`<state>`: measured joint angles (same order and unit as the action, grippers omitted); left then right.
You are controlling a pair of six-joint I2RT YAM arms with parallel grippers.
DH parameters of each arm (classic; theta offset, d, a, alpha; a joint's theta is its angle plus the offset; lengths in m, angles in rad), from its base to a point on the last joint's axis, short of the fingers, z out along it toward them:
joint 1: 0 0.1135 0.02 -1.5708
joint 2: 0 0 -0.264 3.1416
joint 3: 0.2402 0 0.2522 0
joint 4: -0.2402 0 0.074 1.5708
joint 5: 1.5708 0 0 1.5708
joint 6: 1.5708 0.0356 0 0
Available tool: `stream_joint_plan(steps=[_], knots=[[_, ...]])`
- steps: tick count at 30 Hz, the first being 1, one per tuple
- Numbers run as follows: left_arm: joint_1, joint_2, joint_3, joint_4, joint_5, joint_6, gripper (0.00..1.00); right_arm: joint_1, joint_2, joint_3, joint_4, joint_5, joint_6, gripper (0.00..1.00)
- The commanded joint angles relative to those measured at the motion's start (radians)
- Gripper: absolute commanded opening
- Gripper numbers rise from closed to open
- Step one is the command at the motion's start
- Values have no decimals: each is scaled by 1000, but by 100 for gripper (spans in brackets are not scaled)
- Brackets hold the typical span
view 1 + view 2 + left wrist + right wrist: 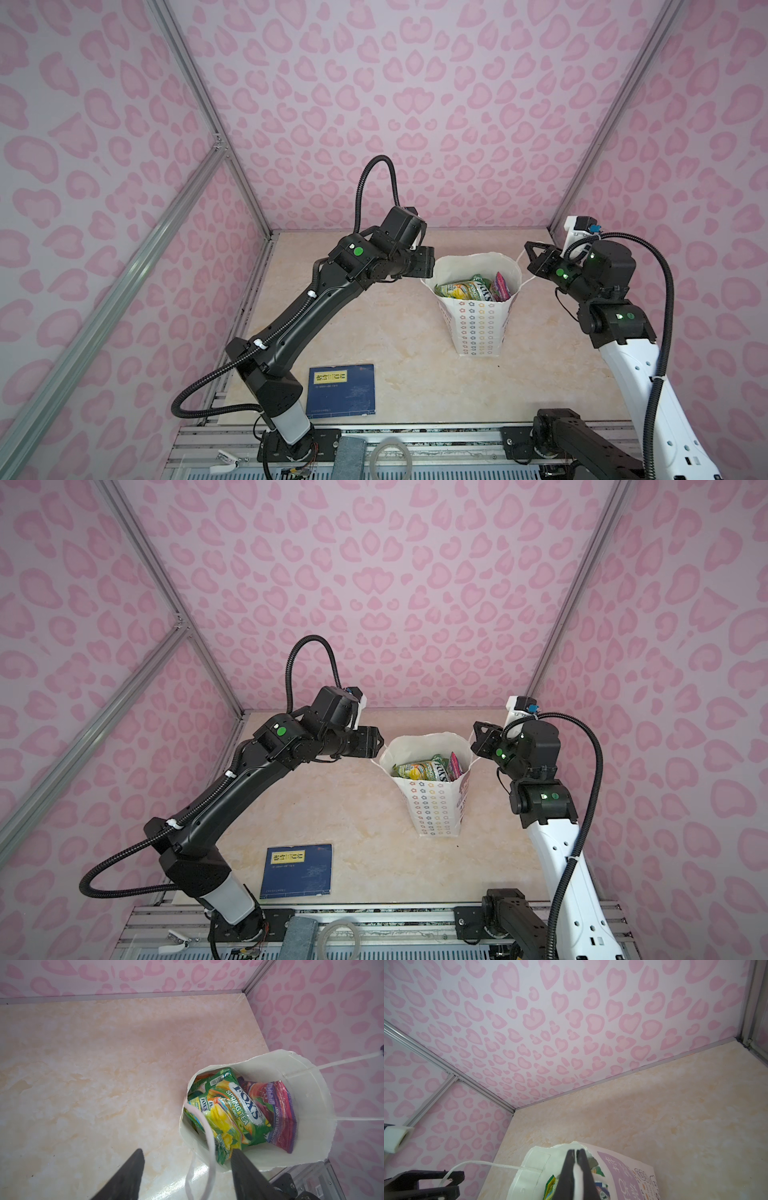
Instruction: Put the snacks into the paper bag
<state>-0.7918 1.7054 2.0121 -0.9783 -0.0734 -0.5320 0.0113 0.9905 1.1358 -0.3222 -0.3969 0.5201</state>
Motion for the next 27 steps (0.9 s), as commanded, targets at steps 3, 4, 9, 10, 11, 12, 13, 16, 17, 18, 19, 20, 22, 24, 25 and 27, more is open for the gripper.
stream_joint_plan(steps=[3, 4, 9, 10, 11, 12, 13, 16, 17, 18, 19, 20, 22, 24, 25, 27], knots=[[21, 60, 47, 25, 74, -3, 52, 1, -8, 2, 75, -17, -2, 0], [23, 71, 53, 27, 88, -5, 47, 0, -9, 2, 75, -16, -2, 0], [28, 101, 71, 52, 176, -12, 23, 0, -4, 0, 81, -20, 1, 0], [29, 103, 75, 59, 196, -14, 18, 0, -3, -2, 84, -23, 3, 0], [33, 105, 81, 64, 213, -17, 14, 1, -1, -1, 86, -26, 5, 0], [36, 107, 86, 66, 224, -21, 11, 0, 0, -1, 86, -28, 6, 0], [43, 111, 92, 66, 235, -28, 6, 1, 2, -1, 86, -29, 5, 0], [73, 116, 90, 99, 304, -56, 4, 0, 0, -1, 87, -32, 6, 0], [84, 118, 83, 121, 350, -69, 4, 0, 0, -1, 88, -34, 7, 0], [91, 119, 75, 148, 394, -80, 4, 1, 2, -2, 89, -38, 7, 0], [97, 121, 70, 177, 437, -91, 4, 0, 4, 0, 88, -44, 6, 0], [97, 125, 73, 199, 471, -97, 4, 1, 6, 1, 87, -48, 8, 0], [98, 133, 88, 234, 528, -111, 4, 1, 10, -1, 92, -58, 13, 0], [100, 142, 117, 251, 573, -123, 4, 1, 15, -3, 100, -69, 20, 0], [101, 145, 133, 259, 596, -126, 4, 0, 19, -2, 104, -79, 25, 0], [106, 145, 155, 276, 628, -134, 4, 1, 25, -5, 116, -100, 36, 0]])
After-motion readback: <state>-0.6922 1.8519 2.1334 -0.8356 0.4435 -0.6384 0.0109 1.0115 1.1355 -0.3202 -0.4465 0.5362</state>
